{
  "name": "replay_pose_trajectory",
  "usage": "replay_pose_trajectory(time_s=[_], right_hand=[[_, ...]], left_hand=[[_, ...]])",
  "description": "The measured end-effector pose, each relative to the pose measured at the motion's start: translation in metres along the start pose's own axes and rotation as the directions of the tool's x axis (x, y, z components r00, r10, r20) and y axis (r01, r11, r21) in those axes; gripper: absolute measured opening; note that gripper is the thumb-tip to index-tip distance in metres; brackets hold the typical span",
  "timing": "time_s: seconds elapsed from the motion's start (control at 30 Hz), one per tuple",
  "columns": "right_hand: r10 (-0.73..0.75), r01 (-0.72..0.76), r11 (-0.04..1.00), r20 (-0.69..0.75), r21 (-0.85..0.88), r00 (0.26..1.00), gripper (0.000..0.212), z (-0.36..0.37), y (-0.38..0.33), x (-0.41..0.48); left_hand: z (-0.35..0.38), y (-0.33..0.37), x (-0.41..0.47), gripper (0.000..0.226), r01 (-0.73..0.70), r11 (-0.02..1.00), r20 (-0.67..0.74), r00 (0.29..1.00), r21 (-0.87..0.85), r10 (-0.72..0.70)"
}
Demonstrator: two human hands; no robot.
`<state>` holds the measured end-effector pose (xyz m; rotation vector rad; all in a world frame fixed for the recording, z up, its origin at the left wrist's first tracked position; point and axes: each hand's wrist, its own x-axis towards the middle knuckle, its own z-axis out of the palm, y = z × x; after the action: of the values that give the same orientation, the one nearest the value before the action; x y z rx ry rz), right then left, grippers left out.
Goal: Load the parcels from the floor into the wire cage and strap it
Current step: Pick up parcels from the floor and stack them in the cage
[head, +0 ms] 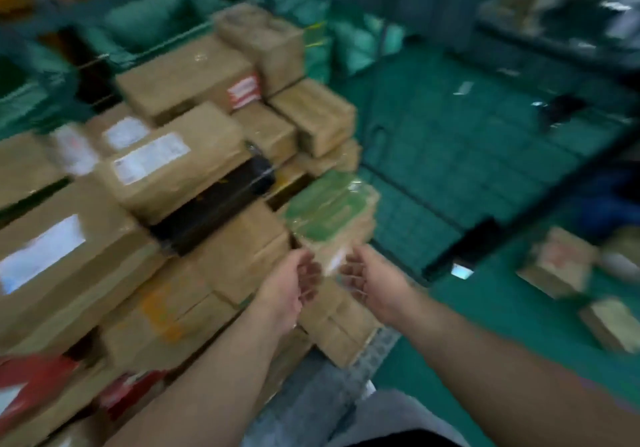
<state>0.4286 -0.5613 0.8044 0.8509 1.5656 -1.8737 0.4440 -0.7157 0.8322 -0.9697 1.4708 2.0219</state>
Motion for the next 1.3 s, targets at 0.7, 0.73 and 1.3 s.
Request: replay_pose_trajectory(time_s=[0.7,0.73,1.3], right_hand=[[0.236,0.283,0.738,-0.627,0.613,0.742,0.029,-0.500,0.151,-0.173],[0.236,0.282,0.743,-0.632,0.607,0.738,0.029,-0.526,0.150,-0.172],[0.228,0.162,0.835,-0.599,0.526,0.767,0.024,-0.757,0.026,-0.058]], left_hand=[[0.462,-0.257,-0.082,0.020,-0.064,0.723,0.410,0.857,0.687,-0.313],[0.485,-0.269,-0.083,0.021,-0.060,0.726,0.411,0.855,0.685,-0.316],[0.725,-0.256,0.045,0.020,-0.048,0.672,0.299,0.917,0.739,-0.263]])
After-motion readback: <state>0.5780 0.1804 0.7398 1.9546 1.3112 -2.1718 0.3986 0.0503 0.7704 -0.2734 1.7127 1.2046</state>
